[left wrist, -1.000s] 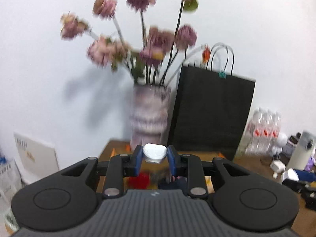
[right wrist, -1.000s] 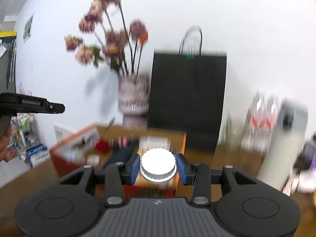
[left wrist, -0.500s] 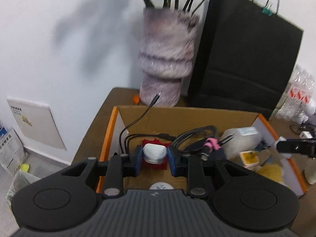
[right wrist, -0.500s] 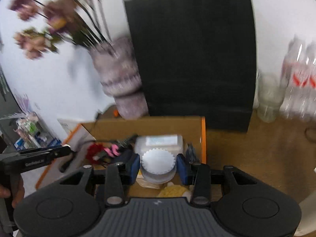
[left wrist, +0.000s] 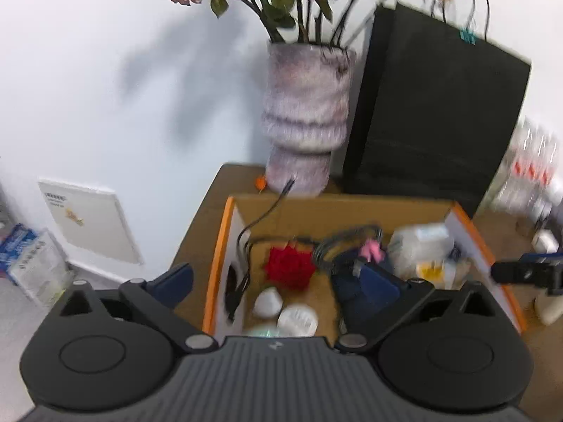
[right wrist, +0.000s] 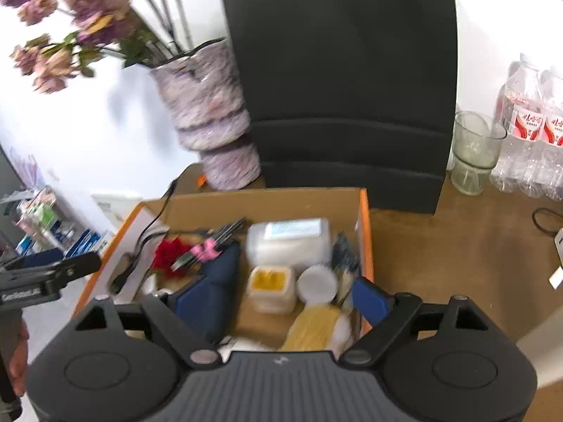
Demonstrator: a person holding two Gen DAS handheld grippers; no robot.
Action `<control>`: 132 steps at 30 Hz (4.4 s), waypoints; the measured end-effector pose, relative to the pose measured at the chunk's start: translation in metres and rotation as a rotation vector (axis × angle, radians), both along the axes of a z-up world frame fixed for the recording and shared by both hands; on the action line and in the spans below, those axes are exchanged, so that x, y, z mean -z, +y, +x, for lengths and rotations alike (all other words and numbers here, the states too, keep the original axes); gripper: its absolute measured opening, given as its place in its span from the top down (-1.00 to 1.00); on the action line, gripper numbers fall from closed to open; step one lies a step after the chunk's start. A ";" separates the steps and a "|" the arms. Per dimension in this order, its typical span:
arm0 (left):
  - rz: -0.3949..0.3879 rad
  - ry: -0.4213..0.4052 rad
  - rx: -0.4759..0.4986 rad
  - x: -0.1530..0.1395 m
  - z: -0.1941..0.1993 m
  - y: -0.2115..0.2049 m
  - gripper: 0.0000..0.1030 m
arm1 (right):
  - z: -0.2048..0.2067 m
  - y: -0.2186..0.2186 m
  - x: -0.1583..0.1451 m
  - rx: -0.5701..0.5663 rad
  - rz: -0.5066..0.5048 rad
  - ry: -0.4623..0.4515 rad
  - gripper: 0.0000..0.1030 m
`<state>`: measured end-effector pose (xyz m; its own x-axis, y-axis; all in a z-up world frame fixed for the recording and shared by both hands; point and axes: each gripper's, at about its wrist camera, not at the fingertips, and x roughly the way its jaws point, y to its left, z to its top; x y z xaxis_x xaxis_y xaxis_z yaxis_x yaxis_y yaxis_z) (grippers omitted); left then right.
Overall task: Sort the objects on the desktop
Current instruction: 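Carry the cap and small white item into the box and release both, then move both open tools back over the table, then grasp the lavender drawstring pouch with the left tool while the right tool grasps the beige block, then carry the pouch and block into the cardboard box and release both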
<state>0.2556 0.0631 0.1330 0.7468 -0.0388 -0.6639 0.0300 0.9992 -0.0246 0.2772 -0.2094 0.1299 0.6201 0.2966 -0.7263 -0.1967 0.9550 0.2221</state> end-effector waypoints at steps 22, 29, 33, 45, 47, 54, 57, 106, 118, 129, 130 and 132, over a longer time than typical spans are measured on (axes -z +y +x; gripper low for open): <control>0.133 -0.216 -0.051 0.077 -0.279 -0.050 -1.00 | -0.284 0.018 0.087 0.026 -0.157 -0.392 -0.98; 0.079 -0.230 -0.050 0.099 -0.346 -0.041 -1.00 | -0.348 0.012 0.111 -0.003 -0.104 -0.269 -0.99; 0.094 -0.207 -0.043 0.107 -0.354 -0.042 -1.00 | -0.369 0.006 0.113 0.030 -0.110 -0.309 -0.99; 0.061 -0.111 -0.025 0.105 -0.337 -0.051 -1.00 | -0.352 -0.021 0.115 0.086 0.001 -0.211 -1.00; 0.046 -0.096 -0.019 0.100 -0.326 -0.053 -1.00 | -0.339 -0.030 0.112 0.106 0.004 -0.187 -1.00; 0.065 -0.076 0.004 0.095 -0.252 -0.059 -1.00 | -0.252 -0.051 0.102 0.130 -0.047 -0.185 -0.92; 0.064 -0.033 0.015 0.094 -0.210 -0.059 -1.00 | -0.205 -0.046 0.101 0.100 -0.092 -0.177 -0.82; -0.206 -0.429 0.130 -0.056 -0.153 -0.036 0.98 | -0.180 -0.009 -0.031 -0.038 0.027 -0.503 0.62; -0.157 -0.162 0.085 -0.003 0.014 -0.046 0.98 | -0.018 0.015 0.022 -0.099 0.090 -0.188 0.62; -0.164 -0.034 0.013 0.044 0.039 -0.032 0.74 | 0.029 0.029 0.073 -0.035 0.075 -0.033 0.30; -0.152 -0.042 0.013 0.038 0.036 -0.031 0.38 | 0.027 0.025 0.069 -0.017 0.079 -0.042 0.22; -0.127 -0.050 0.018 0.026 0.029 -0.031 -0.23 | 0.023 0.020 0.057 0.004 0.086 -0.052 0.10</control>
